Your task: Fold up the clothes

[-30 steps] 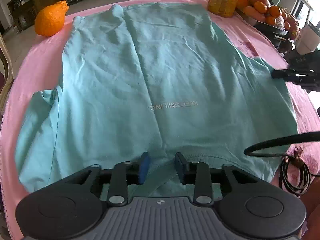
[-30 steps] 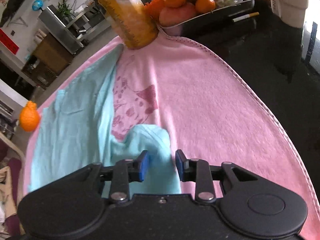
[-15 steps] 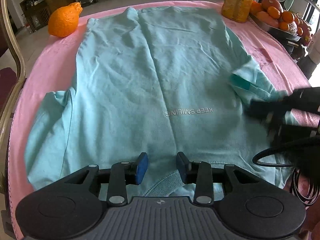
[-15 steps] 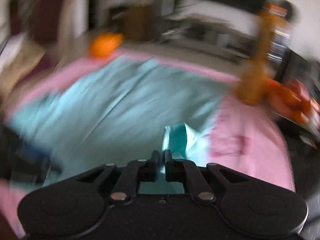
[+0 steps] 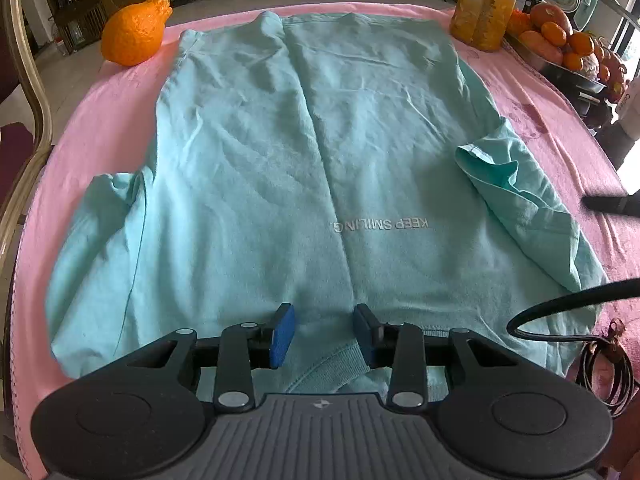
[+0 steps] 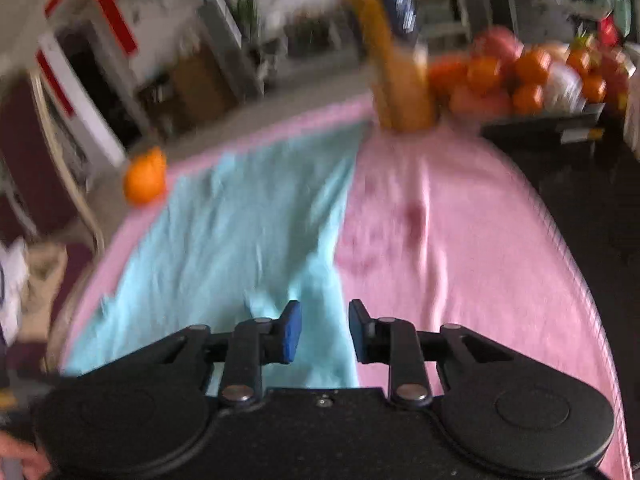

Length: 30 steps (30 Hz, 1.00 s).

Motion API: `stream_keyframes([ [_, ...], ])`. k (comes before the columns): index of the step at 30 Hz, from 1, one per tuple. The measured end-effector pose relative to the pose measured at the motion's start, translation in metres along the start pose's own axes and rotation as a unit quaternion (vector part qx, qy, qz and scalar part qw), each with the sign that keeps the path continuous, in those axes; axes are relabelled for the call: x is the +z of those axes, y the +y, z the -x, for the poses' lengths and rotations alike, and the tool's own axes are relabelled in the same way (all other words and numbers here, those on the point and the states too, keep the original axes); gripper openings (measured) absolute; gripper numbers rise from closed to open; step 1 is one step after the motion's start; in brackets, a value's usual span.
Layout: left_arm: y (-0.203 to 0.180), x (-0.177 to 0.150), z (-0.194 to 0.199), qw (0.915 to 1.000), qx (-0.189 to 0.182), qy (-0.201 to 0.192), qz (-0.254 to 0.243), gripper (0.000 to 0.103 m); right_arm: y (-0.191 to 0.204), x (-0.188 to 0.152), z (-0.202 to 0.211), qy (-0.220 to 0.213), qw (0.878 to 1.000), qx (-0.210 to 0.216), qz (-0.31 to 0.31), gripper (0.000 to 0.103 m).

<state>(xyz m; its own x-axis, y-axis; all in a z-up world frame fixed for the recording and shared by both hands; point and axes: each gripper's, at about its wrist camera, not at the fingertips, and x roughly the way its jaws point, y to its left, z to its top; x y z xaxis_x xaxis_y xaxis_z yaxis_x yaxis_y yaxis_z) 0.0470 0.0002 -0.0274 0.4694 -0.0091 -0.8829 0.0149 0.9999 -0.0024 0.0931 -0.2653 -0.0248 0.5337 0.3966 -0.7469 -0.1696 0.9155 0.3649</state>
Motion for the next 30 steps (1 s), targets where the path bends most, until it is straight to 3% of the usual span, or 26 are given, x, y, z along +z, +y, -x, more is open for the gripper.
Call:
stream_keyframes([
  [3, 0.0, -0.001, 0.0, 1.0, -0.001, 0.0, -0.002, 0.037, -0.012, -0.007, -0.015, 0.057, 0.996, 0.015, -0.071, 0.025],
  [8, -0.001, -0.001, -0.001, 1.0, 0.0, 0.002, -0.005, 0.037, -0.039, -0.015, -0.026, 0.091, 0.98, 0.03, -0.176, 0.026],
  [11, -0.002, -0.001, 0.0, 1.0, 0.0, 0.002, -0.005, 0.038, -0.044, -0.016, -0.035, 0.081, 0.976, 0.061, -0.194, 0.026],
  [13, -0.001, -0.001, 0.0, 1.0, -0.001, 0.002, -0.005, 0.038, -0.038, -0.016, -0.038, 0.072, 0.981, 0.058, -0.172, 0.021],
  [15, 0.0, 0.0, 0.001, 1.0, -0.002, 0.002, -0.004, 0.038, -0.028, -0.015, -0.038, 0.06, 0.989, 0.036, -0.134, 0.006],
  [17, -0.001, 0.0, 0.002, 1.0, -0.002, -0.001, -0.007, 0.038, -0.021, -0.014, -0.028, 0.038, 0.993, 0.026, -0.11, 0.005],
  [20, -0.003, 0.0, 0.005, 0.9999, -0.005, -0.008, -0.014, 0.038, -0.02, -0.008, 0.003, -0.03, 0.996, -0.014, -0.088, 0.005],
  [24, -0.01, -0.003, 0.008, 0.9993, -0.014, -0.02, -0.028, 0.038, -0.048, -0.006, 0.035, -0.107, 0.98, -0.115, -0.122, 0.005],
  [26, -0.013, -0.004, 0.007, 0.9991, -0.016, -0.021, -0.033, 0.038, -0.066, -0.007, 0.031, -0.102, 0.969, -0.17, -0.144, 0.005],
  [30, -0.015, -0.008, 0.004, 0.9989, -0.012, -0.021, -0.04, 0.038, -0.085, -0.018, 0.008, -0.052, 0.963, -0.197, -0.177, 0.004],
])
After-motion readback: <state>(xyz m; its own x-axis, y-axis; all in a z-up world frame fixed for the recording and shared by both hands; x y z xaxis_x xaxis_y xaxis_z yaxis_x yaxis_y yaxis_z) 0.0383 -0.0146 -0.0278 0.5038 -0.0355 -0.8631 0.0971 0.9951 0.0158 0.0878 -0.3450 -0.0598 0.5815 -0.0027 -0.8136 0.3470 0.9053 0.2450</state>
